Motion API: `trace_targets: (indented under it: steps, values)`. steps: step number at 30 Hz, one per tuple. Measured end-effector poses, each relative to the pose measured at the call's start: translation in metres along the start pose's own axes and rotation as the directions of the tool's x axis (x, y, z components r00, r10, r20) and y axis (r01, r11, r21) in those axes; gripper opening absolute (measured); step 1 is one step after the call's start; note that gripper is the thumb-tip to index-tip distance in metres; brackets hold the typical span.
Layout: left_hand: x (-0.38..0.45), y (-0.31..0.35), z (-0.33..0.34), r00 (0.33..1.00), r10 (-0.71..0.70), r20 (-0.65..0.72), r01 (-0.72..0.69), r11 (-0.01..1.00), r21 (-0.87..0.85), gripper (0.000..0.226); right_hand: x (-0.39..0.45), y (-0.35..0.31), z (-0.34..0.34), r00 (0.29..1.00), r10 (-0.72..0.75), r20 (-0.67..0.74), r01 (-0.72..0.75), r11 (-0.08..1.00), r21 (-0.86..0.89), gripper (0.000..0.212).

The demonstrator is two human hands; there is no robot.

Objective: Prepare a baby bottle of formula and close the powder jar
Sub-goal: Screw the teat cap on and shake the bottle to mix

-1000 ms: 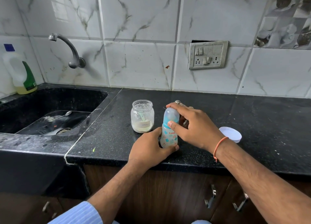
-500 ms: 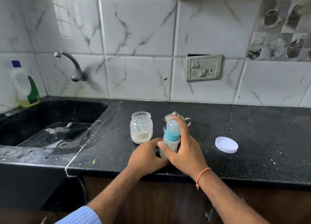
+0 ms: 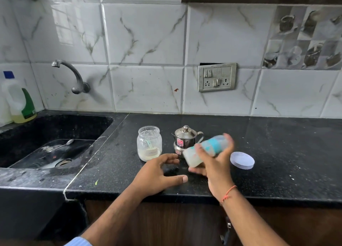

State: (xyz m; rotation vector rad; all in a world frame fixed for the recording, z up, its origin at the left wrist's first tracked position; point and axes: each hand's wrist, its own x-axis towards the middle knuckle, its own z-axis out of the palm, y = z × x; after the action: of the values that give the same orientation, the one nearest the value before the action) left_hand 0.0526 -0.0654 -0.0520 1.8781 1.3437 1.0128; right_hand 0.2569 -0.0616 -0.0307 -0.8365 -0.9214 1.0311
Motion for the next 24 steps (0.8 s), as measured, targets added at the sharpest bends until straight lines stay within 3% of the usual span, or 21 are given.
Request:
trace_targets:
  steps: [2, 6, 9, 10, 13, 14, 16, 17, 20, 21, 24]
  values:
    - [-0.002, -0.001, 0.001, 1.000, 0.019, -0.022, -0.019, 1.000, -0.009, 0.088, -0.002, -0.001, 0.002, 0.990, 0.001, 0.145, 0.011, 0.996, -0.085, 0.088]
    - [-0.004, -0.001, 0.004, 0.999, 0.032, -0.036, -0.032, 0.999, 0.011, 0.100, 0.011, -0.003, -0.001, 0.987, 0.050, -0.152, -0.015, 0.975, 0.222, 0.072]
    - [-0.007, 0.001, 0.005, 0.998, 0.046, -0.046, -0.045, 0.999, 0.028, 0.093, 0.006, 0.006, 0.006, 0.996, 0.030, 0.089, -0.027, 0.999, -0.040, 0.082]
    - [-0.007, 0.001, 0.005, 0.998, 0.053, -0.045, -0.052, 0.998, 0.042, 0.090, 0.006, 0.008, 0.006, 0.996, 0.015, 0.084, -0.011, 0.999, -0.049, 0.084]
    - [-0.008, 0.003, 0.005, 0.997, 0.057, -0.043, -0.055, 0.997, 0.051, 0.094, 0.012, 0.003, 0.001, 0.989, 0.061, -0.137, -0.037, 0.985, 0.170, 0.075]
    - [-0.008, 0.002, 0.006, 0.997, 0.060, -0.050, -0.057, 0.997, 0.055, 0.095, 0.012, 0.003, 0.002, 0.992, 0.074, -0.105, -0.057, 0.986, 0.154, 0.075]
    - [-0.008, 0.001, 0.006, 0.997, 0.059, -0.055, -0.055, 0.996, 0.074, 0.098, 0.007, 0.007, 0.006, 0.994, 0.053, 0.094, -0.052, 0.999, -0.015, 0.078]
    - [-0.008, 0.002, 0.005, 0.996, 0.061, -0.058, -0.056, 0.995, 0.082, 0.098, 0.006, 0.009, 0.008, 0.994, 0.035, 0.100, -0.031, 0.999, -0.040, 0.080]
    - [-0.008, 0.003, 0.005, 0.997, 0.061, -0.054, -0.057, 0.995, 0.077, 0.097, 0.016, 0.007, 0.002, 0.986, 0.059, -0.154, -0.026, 0.977, 0.211, 0.078]
    - [-0.009, 0.003, 0.006, 0.997, 0.058, -0.055, -0.053, 0.996, 0.077, 0.097, 0.017, 0.006, 0.002, 0.982, 0.089, -0.167, -0.047, 0.970, 0.240, 0.077]
    - [-0.009, 0.002, 0.006, 0.996, 0.054, -0.069, -0.048, 0.995, 0.087, 0.096, 0.010, 0.010, 0.009, 0.997, 0.056, 0.058, -0.057, 0.998, 0.006, 0.077]
